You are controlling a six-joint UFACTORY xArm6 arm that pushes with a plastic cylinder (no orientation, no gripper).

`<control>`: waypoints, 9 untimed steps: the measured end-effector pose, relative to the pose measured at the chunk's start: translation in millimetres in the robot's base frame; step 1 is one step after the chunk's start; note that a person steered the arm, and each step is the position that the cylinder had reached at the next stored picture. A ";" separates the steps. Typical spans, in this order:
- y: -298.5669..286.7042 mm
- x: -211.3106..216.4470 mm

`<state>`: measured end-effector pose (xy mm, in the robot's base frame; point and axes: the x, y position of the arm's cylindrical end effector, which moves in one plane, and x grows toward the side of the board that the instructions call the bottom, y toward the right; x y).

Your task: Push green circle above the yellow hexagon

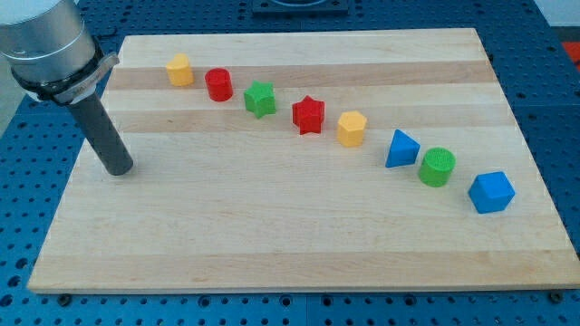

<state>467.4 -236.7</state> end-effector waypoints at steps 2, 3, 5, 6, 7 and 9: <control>-0.5 -18.0; 8.3 -7.4; 118.1 39.9; 176.8 59.5; 229.6 78.0; 328.6 90.1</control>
<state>557.5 91.9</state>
